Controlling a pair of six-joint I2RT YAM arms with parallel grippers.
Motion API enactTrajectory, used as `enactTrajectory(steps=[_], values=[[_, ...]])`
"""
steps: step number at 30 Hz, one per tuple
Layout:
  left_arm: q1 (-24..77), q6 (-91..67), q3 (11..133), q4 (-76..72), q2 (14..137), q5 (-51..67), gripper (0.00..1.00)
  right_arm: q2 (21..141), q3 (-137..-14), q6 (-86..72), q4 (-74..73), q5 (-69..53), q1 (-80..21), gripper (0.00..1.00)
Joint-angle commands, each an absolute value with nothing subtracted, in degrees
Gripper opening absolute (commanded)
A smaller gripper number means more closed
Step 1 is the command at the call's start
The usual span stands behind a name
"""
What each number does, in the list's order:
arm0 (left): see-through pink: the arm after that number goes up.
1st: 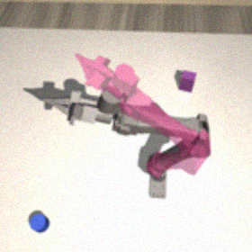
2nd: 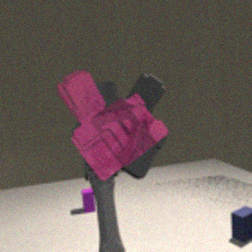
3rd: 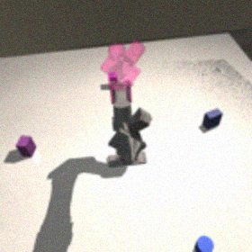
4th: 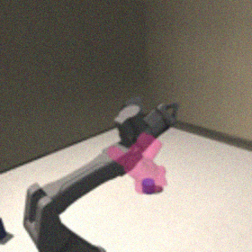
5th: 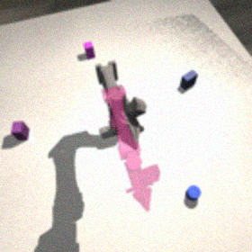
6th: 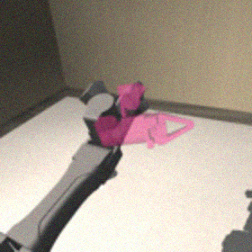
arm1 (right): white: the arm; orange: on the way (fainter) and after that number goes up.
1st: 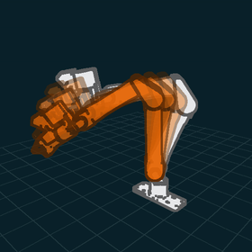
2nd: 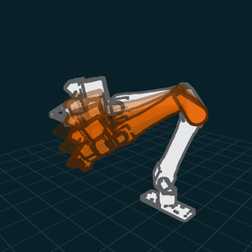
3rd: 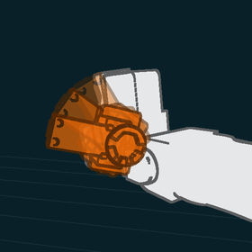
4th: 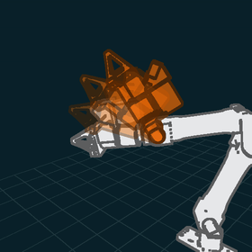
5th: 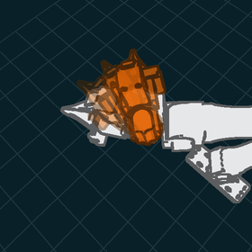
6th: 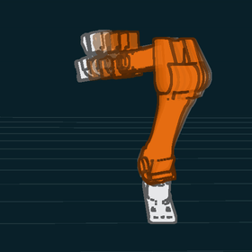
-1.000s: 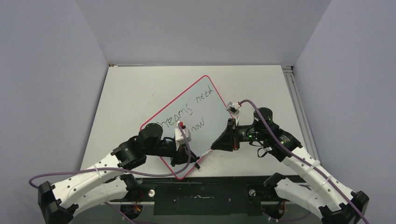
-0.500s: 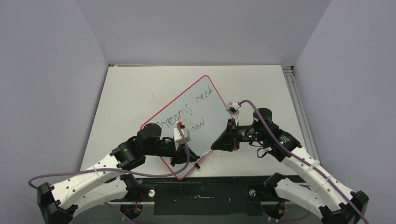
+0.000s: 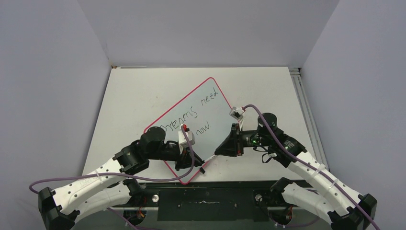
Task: Write a sentence on the whiteboard
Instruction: Close the whiteboard marker at the center of the board.
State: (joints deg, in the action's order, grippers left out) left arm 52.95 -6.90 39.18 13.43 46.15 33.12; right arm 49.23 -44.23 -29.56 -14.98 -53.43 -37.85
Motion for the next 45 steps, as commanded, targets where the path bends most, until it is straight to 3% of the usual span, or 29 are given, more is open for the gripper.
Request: enactTrajectory(steps=[1, 29, 38, 42, 45], values=[[53.17, -7.29, 39.37, 10.15, 45.18, 33.73, 0.00, 48.81, -43.43, -30.28, -10.15, -52.19, -39.02, 0.05], [53.09, -5.53, 41.53, 14.05, 46.95, 33.12, 0.00, 54.08, -23.70, -47.47, 29.06, -51.56, -43.12, 0.05], [53.00, -6.35, 43.49, 13.69, 44.55, 31.10, 0.35, 53.73, -22.12, -49.48, 33.25, -52.12, -42.65, 0.05], [53.00, -7.31, 45.52, 14.57, 43.66, 30.40, 0.62, 54.25, -22.09, -51.56, 37.62, -51.72, -42.65, 0.05], [52.76, -8.86, 47.01, 16.13, 41.65, 26.64, 0.72, 53.03, -22.47, -51.53, 37.83, -49.59, -42.59, 0.05]])
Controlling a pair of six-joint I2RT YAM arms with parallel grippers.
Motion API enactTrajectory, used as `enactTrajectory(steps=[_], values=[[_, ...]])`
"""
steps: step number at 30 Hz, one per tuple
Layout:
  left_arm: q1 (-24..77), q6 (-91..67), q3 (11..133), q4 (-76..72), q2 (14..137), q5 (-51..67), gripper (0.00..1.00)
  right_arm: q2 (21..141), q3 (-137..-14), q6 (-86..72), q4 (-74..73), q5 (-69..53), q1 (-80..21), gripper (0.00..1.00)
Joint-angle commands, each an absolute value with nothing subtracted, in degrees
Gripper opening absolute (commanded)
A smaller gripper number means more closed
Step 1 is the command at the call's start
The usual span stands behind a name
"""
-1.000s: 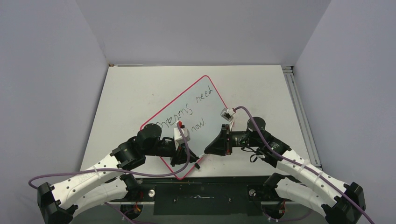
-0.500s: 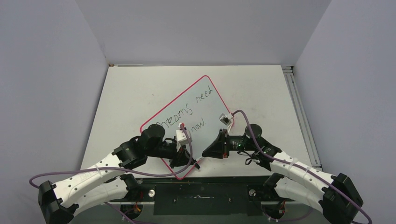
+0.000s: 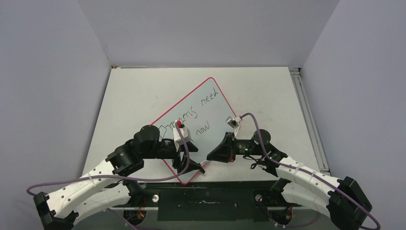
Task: Write a sentence on the whiteboard
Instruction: Close the whiteboard marker at the center of the board.
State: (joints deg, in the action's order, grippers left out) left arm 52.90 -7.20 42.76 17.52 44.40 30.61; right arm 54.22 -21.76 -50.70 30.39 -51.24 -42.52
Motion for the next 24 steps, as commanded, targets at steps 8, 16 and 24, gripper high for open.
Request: enactTrajectory(steps=[8, 16, 24], values=[[52.12, -28.88, 46.25, 14.12, 33.16, 7.78, 0.76, 50.61, -25.15, -52.95, 42.72, -37.76, -43.21, 0.05], [51.25, -42.34, 44.23, 8.01, 31.55, 3.15, 0.84, 50.29, -30.18, -50.88, 45.30, -33.12, -44.31, 0.05], [50.38, -47.20, 44.09, 4.11, 33.41, 3.49, 0.84, 52.13, -32.43, -50.26, 49.49, -33.77, -45.15, 0.05]])
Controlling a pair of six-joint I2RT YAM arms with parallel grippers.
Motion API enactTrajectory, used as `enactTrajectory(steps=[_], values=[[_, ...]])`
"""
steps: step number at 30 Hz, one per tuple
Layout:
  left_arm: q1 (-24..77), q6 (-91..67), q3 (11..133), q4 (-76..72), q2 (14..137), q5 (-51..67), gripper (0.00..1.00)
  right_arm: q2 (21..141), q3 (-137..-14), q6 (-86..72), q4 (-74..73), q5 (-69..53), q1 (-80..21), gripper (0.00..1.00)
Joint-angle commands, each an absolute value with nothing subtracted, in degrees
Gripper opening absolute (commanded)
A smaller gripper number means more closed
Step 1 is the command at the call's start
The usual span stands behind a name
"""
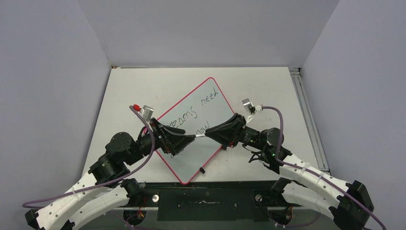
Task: Write a sentence on the whiteboard
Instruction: Close the whiteboard marker at the center of the board.
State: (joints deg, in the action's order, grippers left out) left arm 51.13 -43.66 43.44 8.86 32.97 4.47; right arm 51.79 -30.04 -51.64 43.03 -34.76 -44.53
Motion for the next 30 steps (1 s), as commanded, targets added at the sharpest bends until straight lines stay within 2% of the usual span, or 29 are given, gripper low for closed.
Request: enactTrajectory(steps=[1, 5, 7, 10, 16, 30], values=[[50.36, -47.16, 43.74, 3.55, 33.36, 3.66, 0.84, 52.12, -32.43, -50.05, 49.48, -33.40, -45.25, 0.05], [49.82, -48.02, 41.62, -0.07, 32.62, 4.93, 0.74, 52.62, -32.04, -50.37, 50.43, -33.20, -45.49, 0.05], [49.59, -48.23, 41.13, -2.18, 32.16, 6.02, 0.72, 52.74, -31.76, -50.96, 51.54, -33.11, -45.44, 0.05], [49.33, -48.57, 40.88, -2.37, 31.75, 6.48, 0.56, 53.08, -31.74, -51.77, 52.74, -33.45, -45.53, 0.05], [49.09, -49.56, 39.87, -3.45, 29.99, 6.49, 0.53, 53.77, -31.91, -53.15, 53.88, -34.72, -45.57, 0.05], [48.87, -50.30, 39.50, -4.00, 30.05, 7.99, 0.39, 53.93, -32.26, -54.41, 55.19, -35.17, -45.53, 0.05]])
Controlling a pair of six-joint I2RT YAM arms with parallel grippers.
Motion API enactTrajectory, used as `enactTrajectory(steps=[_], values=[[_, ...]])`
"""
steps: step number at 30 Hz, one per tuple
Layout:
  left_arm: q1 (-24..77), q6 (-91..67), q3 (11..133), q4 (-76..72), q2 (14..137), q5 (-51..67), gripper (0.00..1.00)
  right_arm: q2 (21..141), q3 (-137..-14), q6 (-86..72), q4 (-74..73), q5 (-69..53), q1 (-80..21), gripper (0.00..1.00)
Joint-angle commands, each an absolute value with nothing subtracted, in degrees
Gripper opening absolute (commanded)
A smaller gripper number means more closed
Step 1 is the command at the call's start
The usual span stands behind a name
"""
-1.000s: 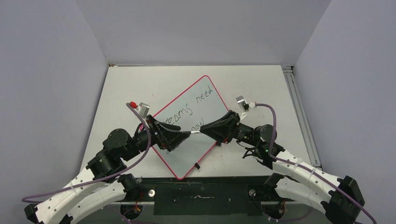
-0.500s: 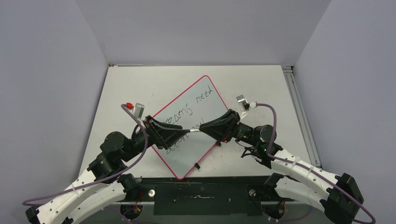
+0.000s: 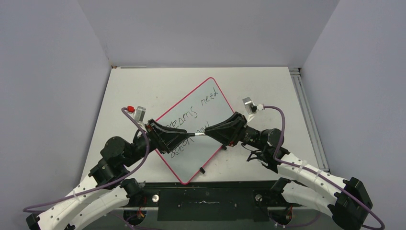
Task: Write a sentence on the whiteboard
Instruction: Close the whiteboard marker at the center of the board.
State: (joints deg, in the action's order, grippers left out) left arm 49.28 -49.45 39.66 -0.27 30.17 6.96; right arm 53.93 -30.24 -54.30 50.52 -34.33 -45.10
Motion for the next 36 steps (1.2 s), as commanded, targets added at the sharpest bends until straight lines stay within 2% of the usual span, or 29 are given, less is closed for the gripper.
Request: enactTrajectory(steps=[1, 6, 12, 36], values=[[48.87, -50.42, 39.42, -4.15, 30.09, 8.00, 0.37, 53.90, -32.26, -54.42, 55.20, -35.10, -45.52, 0.05], [48.87, -51.14, 38.82, -5.05, 30.25, 8.38, 0.28, 53.82, -32.01, -54.44, 55.01, -34.84, -45.53, 0.05], [48.87, -51.43, 38.58, -6.58, 30.96, 9.44, 0.00, 53.66, -32.00, -54.54, 54.96, -34.49, -45.52, 0.05], [48.87, -50.38, 37.35, -13.10, 34.06, 17.51, 0.00, 59.30, -33.72, -55.67, 61.50, -32.97, -48.48, 0.05]])
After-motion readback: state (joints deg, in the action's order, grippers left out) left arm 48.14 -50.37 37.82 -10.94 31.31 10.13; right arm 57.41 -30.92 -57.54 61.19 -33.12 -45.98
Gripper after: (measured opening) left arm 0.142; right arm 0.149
